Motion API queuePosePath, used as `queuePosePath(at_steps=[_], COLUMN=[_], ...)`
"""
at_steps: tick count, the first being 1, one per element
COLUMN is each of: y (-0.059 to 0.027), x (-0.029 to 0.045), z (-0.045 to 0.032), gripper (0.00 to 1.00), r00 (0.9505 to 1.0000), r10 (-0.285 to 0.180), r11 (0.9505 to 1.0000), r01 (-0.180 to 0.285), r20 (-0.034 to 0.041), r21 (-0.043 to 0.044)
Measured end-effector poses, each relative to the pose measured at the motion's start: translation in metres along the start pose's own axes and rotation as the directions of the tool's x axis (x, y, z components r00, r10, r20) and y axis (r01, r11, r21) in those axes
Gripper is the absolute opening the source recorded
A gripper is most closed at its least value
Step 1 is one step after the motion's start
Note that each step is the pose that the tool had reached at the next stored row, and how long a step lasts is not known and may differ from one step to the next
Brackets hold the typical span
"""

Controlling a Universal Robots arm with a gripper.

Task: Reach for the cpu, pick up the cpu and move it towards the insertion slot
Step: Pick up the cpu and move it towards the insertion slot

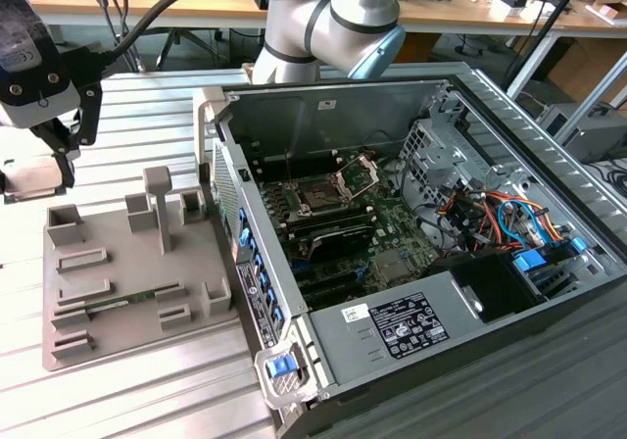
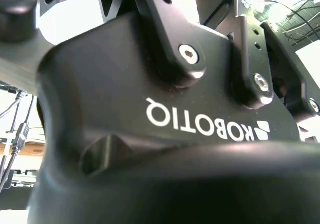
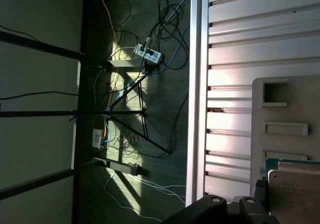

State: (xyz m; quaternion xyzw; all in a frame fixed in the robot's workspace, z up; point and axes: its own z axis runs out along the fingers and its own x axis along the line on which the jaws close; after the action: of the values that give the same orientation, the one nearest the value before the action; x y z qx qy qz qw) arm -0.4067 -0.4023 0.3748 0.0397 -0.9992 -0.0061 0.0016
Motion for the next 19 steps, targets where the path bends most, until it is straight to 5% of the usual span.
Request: queuePosePath(at_steps=[19], y=[0.0001], x=[0.0000], z=[-0.0058], gripper=[0.55], r00=[1.0000], r10=[0.000], r11=[1.0000], r01=[0.000], r20=[0.0001], r21=[0.0000])
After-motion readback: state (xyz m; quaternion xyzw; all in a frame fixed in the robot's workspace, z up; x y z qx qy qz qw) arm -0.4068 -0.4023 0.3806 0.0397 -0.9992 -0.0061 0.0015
